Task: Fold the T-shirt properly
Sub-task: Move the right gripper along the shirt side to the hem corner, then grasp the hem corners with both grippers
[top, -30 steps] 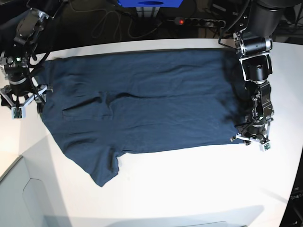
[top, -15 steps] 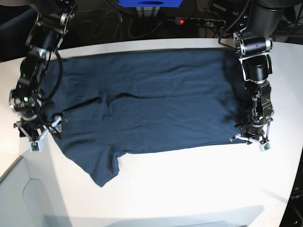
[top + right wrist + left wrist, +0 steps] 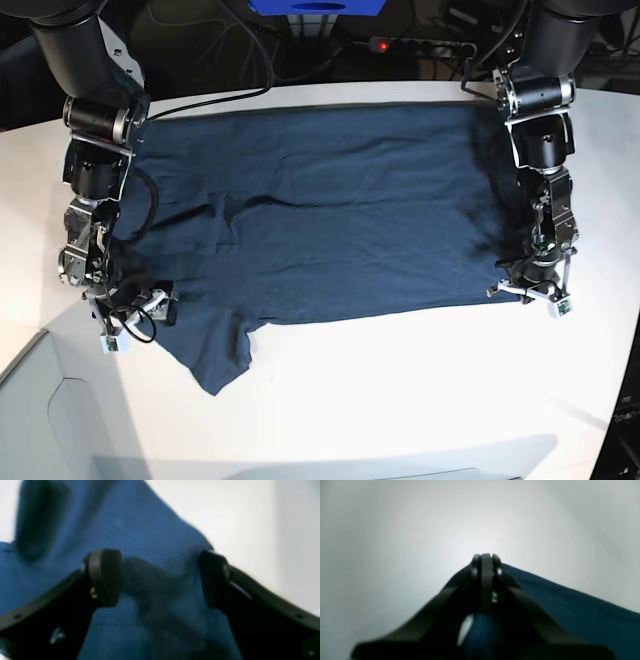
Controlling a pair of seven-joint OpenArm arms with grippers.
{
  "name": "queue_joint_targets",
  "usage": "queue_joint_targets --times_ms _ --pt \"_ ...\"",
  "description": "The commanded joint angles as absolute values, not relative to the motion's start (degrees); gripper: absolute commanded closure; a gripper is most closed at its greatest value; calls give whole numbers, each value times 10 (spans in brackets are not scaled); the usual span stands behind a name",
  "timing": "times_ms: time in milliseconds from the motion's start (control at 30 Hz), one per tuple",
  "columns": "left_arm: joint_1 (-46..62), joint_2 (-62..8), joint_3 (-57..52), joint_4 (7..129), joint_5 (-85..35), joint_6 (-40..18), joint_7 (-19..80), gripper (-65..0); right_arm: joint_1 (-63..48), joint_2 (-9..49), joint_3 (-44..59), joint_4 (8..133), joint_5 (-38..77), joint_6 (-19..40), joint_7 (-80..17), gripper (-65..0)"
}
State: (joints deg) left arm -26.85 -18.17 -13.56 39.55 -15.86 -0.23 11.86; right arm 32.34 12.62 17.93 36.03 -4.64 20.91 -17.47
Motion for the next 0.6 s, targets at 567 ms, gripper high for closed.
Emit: queue_joint_targets --times_ms 567 --pt "-277 -188 -136 401 -159 -1 122 0 346 156 181 272 -43 206 -29 -463"
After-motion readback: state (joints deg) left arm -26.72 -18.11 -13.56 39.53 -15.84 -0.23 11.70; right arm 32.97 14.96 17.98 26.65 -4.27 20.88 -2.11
